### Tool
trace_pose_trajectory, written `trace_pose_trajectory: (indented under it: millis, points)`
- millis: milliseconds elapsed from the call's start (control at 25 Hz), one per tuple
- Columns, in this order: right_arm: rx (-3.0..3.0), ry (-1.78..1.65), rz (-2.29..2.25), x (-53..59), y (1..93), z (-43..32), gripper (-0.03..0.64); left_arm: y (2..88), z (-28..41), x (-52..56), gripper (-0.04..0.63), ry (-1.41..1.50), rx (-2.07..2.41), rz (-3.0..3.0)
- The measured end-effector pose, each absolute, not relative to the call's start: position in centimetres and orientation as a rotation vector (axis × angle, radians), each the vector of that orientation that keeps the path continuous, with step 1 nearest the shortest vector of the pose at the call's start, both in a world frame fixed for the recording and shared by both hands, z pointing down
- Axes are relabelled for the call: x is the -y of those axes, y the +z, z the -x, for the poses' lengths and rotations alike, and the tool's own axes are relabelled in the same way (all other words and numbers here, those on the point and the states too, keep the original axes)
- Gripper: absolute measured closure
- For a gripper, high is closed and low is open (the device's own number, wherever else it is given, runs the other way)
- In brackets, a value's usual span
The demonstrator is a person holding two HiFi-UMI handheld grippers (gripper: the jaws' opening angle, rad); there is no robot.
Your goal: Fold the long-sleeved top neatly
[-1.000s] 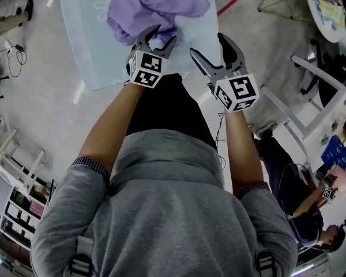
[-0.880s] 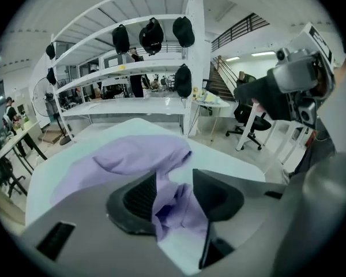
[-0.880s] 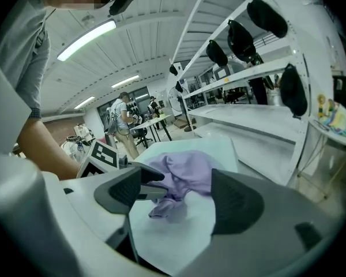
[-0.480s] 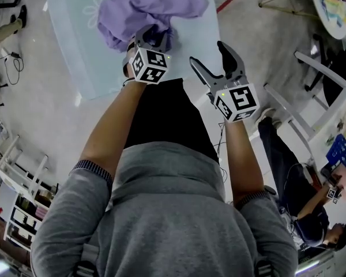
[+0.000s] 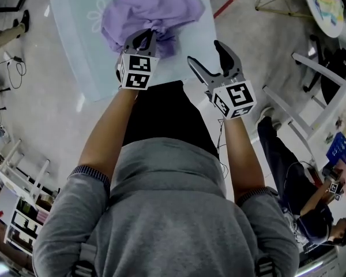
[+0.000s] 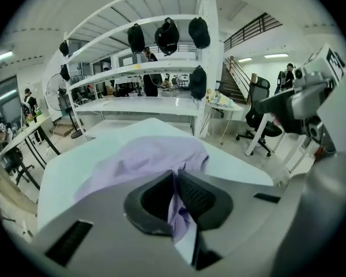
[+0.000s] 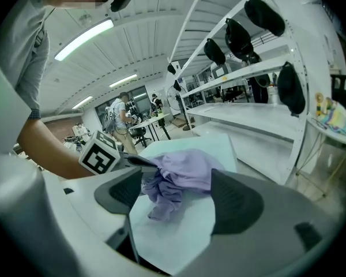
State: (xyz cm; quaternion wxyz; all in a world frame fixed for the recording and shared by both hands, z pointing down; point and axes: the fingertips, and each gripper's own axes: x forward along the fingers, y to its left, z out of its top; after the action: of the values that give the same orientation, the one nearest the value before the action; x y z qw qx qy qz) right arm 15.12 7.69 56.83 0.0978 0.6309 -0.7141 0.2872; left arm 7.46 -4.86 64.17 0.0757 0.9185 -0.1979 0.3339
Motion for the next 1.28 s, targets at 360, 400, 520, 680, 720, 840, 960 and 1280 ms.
trace_pose_trajectory:
  millis: [360, 400, 520, 680, 720, 840, 960, 1280]
  points:
    - [2.127, 0.719, -1.743, -4.7, 56.3, -13.6, 0.259, 54.1, -5.7, 6.8, 0.552, 0.792, 0.592, -2.794]
    - [2.121, 0.704, -1.728, -4.2, 56.6, -13.4, 0.261, 53.3, -5.5, 7.0, 0.552, 0.777, 0.594, -2.799]
    - [2.088, 0.660, -1.684, -2.5, 58.2, -13.1, 0.270, 51.6, -5.3, 7.6, 0.552, 0.739, 0.607, -2.807]
    - [2.055, 0.640, -1.670, -0.1, 60.3, -13.3, 0.284, 50.5, -5.5, 8.4, 0.552, 0.696, 0.617, -2.806]
    - [2.048, 0.639, -1.662, 0.4, 60.8, -13.3, 0.278, 50.3, -5.6, 8.7, 0.552, 0.682, 0.621, -2.804]
    - [2.018, 0.628, -1.617, 1.9, 62.4, -12.7, 0.281, 49.7, -5.4, 9.4, 0.552, 0.637, 0.627, -2.799]
    - [1.943, 0.571, -1.584, 2.9, 64.0, -12.7, 0.303, 49.0, -5.1, 9.7, 0.552, 0.617, 0.612, -2.789]
    - [1.785, 0.350, -1.623, 4.5, 63.3, -15.4, 0.549, 47.0, -4.3, 11.5, 0.552, 0.600, 0.597, -2.846]
